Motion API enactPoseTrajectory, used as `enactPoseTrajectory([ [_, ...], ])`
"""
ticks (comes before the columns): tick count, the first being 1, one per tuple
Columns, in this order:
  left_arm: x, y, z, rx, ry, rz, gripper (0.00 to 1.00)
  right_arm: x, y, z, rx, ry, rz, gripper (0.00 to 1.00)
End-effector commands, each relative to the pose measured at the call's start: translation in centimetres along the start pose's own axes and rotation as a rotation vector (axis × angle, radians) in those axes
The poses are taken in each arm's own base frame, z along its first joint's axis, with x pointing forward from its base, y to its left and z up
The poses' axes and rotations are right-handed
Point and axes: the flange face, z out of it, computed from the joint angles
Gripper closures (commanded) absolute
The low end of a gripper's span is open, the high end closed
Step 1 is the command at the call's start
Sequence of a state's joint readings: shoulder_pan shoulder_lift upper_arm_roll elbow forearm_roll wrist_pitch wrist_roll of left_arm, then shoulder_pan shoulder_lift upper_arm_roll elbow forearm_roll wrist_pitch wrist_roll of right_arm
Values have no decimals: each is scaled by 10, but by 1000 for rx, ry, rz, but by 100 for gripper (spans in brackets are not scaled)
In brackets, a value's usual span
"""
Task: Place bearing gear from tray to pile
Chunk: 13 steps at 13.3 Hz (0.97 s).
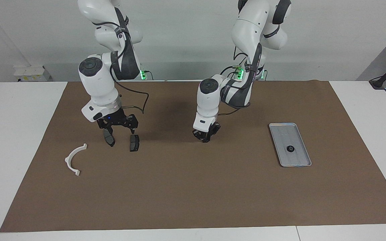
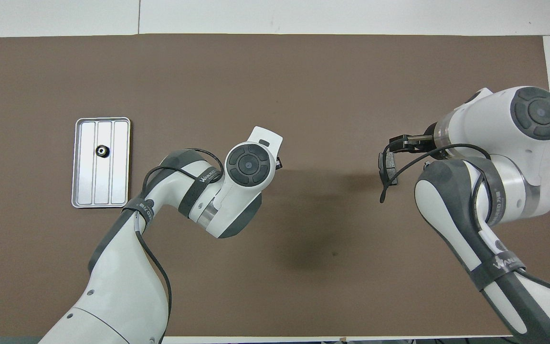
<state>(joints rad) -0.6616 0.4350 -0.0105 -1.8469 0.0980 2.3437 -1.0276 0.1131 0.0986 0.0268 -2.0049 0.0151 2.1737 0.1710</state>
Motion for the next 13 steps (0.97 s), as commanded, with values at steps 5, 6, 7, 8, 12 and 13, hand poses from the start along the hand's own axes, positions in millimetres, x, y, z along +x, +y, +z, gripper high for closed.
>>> enactPoseTrajectory([
  [5, 82, -94, -137, 30, 13, 50, 0, -3, -23, 0, 6, -2, 54, 0],
  [6, 112, -130, -164, 28, 2, 78, 0, -5, -31, 0, 6, -5, 67, 0],
  [7, 143, -168, -181, 39, -20, 127, 0, -8, -45, 2, 8, -5, 81, 0],
  [8, 176, -208, -191, 21, -30, 152, 0, -13, -66, 6, 10, -9, 100, 0],
  [12, 253, -335, -159, -66, 10, 238, 0, -26, -163, 16, 20, -14, 244, 0],
  [13, 259, -332, -129, -66, 21, 243, 0, -27, -185, 19, 22, -18, 270, 0],
])
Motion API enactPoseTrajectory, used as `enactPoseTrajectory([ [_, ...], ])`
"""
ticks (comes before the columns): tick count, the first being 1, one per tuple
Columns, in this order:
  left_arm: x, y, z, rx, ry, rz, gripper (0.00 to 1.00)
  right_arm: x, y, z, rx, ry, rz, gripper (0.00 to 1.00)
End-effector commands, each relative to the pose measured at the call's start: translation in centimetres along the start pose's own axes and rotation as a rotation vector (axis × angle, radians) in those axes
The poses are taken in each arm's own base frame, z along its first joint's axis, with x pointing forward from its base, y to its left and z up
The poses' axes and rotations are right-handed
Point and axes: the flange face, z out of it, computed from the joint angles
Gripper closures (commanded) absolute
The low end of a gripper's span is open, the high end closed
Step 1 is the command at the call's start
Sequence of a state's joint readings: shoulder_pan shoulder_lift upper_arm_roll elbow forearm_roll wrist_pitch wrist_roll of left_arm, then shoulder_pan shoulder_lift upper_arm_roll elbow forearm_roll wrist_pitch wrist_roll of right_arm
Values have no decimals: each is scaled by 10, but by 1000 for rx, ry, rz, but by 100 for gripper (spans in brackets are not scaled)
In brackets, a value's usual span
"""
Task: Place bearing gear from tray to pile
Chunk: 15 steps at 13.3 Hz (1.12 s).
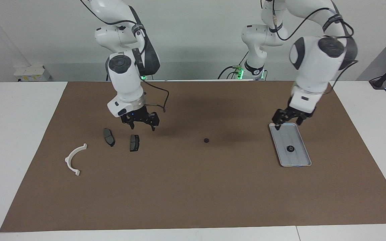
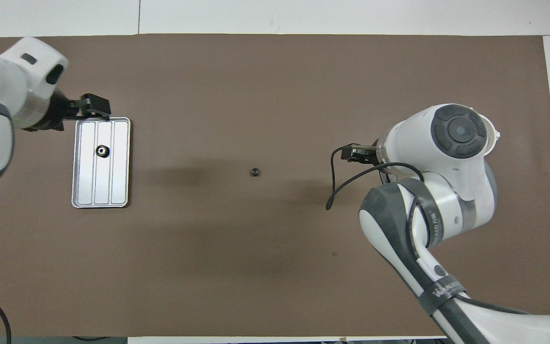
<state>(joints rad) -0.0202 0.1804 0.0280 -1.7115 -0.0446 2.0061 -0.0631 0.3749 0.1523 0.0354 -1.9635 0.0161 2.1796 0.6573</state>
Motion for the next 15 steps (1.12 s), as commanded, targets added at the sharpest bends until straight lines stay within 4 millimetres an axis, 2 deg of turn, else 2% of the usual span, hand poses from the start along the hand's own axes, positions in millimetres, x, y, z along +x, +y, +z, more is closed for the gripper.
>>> enactPoseTrajectory([
  [1, 13, 13, 79, -14, 11, 43, 0, -3, -53, 8, 13, 2, 88, 0],
  [2, 8, 13, 98, -12, 15, 42, 0, -14, -75, 10, 15, -2, 112, 0],
  [4, 0, 8, 115, -9, -5, 43, 1, -28, -106, 17, -10, -21, 125, 0],
  [5, -5, 7, 131, -7, -24, 51, 2, -36, -125, 25, -31, -30, 124, 0],
  [7, -14, -1, 149, -4, -32, 51, 4, -57, -174, 58, -91, -34, 120, 0],
  [8, -18, -4, 151, -3, -54, 51, 5, -57, -192, 70, -104, -14, 138, 0],
  [10, -22, -18, 154, -2, -76, 67, 6, -55, -204, 91, -115, -13, 151, 0],
  [12, -36, -19, 167, 0, -86, 67, 9, -53, -207, 102, -118, -16, 152, 0],
  [15, -45, -17, 170, -1, -97, 69, 9, -52, -209, 123, -128, -23, 164, 0],
])
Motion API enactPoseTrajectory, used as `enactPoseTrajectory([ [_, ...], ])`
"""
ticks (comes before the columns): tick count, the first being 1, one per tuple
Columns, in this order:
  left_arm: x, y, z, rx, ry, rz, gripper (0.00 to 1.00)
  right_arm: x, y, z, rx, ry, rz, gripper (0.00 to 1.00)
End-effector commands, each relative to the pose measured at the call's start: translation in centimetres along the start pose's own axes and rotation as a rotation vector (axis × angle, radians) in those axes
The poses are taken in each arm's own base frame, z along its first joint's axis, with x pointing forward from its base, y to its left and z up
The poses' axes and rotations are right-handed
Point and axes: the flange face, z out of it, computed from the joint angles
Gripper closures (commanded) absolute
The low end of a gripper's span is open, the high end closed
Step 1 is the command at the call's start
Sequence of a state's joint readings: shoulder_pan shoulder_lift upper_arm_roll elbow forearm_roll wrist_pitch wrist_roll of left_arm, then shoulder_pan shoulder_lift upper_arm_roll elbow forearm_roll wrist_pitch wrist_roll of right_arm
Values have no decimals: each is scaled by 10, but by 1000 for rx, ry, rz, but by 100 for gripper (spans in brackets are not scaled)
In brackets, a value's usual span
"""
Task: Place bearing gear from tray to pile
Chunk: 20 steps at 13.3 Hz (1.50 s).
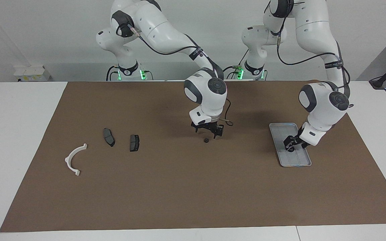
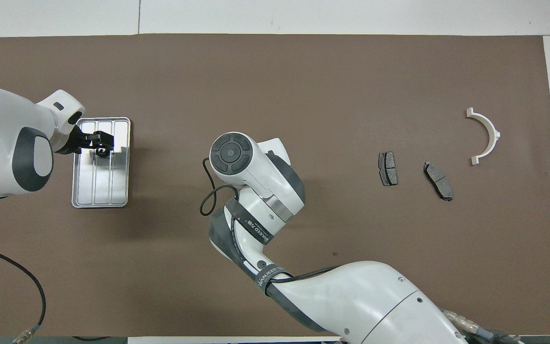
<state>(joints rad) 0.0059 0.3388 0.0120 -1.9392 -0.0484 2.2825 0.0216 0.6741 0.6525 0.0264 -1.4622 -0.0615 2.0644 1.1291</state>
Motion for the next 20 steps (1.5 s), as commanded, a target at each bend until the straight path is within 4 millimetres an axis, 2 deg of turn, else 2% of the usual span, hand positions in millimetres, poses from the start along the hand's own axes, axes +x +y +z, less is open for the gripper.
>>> enactPoseTrajectory([
  [1, -17, 6, -3, -8, 12, 15, 9, 5, -8, 7, -7, 4, 38, 0],
  [6, -17, 8, -1, -7, 32, 19, 10, 27, -5, 10, 58, -13, 201, 2],
  [15, -20, 7, 11, -5, 56, 19, 12, 21, -9, 11, 93, -5, 224, 16],
  [18, -23, 7, 15, -4, 58, 18, 13, 17, -5, 20, 79, -11, 220, 24],
  [20, -22, 7, 16, -4, 64, 18, 21, 18, -5, 19, 80, -10, 222, 36],
])
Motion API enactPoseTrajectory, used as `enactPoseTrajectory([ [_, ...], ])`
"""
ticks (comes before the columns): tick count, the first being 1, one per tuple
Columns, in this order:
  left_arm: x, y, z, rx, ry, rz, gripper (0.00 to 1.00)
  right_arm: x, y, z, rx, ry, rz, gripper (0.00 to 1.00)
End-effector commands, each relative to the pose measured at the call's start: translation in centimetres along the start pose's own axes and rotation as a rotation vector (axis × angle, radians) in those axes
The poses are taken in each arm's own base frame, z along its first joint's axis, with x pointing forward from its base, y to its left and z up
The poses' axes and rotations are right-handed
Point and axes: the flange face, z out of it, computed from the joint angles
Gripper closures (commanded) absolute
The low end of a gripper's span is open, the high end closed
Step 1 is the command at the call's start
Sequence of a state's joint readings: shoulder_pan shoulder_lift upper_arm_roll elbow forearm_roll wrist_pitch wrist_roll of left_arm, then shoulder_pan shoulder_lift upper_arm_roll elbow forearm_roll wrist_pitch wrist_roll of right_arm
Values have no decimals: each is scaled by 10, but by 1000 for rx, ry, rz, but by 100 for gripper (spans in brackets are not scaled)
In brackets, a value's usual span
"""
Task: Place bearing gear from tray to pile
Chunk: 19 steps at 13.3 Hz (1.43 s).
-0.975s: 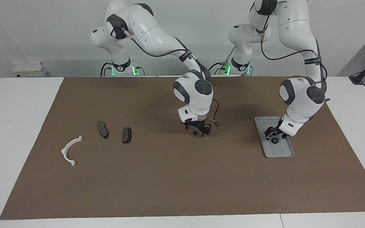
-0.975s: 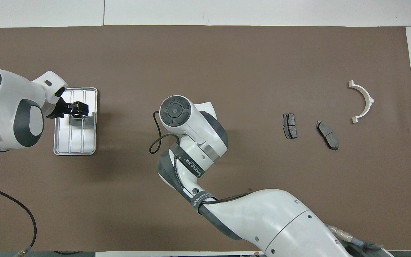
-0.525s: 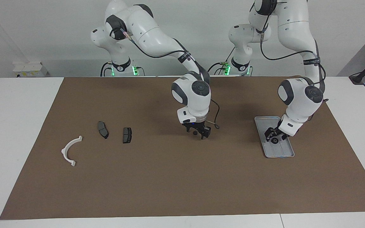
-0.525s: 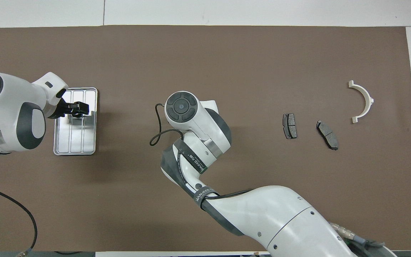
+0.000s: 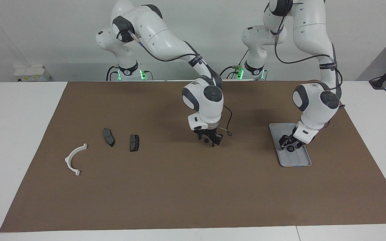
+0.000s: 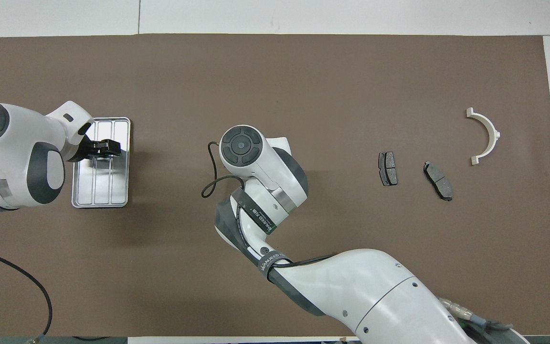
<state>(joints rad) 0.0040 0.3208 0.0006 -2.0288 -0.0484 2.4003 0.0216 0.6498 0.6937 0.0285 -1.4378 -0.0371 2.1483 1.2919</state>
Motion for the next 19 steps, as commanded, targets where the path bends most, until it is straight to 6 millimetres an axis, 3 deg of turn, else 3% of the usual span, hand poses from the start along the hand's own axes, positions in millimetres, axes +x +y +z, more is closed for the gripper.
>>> enactPoseTrajectory([
  [1, -7, 1, -2, -3, 20, 8, 34, -1, 1, 8, 8, -11, 23, 47],
  [3, -5, 2, -3, -3, 20, 11, 89, 1, 1, 7, 13, -12, 27, 78],
  [4, -4, 2, -4, -4, 21, 11, 100, 1, 1, 7, 13, -11, 25, 95],
  [5, -2, 2, -6, -4, 25, 12, 100, 3, 1, 7, 13, -11, 26, 100],
  [7, 9, 4, -18, -6, 32, 14, 100, 6, 1, 6, 15, -9, 29, 100],
  [9, 29, 10, -57, -13, 0, 24, 100, 9, 3, 3, 3, -11, 26, 100],
  [11, 43, 15, -107, -21, -46, 35, 100, 30, 10, -12, -59, -17, -2, 100],
  [13, 48, 20, -146, -58, -72, 24, 100, 81, 34, -57, -103, -48, -95, 100],
  [16, 45, 30, -174, -71, -61, -4, 100, 174, 110, -123, -122, -106, -351, 100],
  [17, 42, 60, -176, -60, -61, -19, 100, 202, 134, -137, -119, -108, -447, 100],
  [19, 29, 147, -170, 37, -27, -95, 100, 258, 183, -140, -104, -122, -581, 100],
])
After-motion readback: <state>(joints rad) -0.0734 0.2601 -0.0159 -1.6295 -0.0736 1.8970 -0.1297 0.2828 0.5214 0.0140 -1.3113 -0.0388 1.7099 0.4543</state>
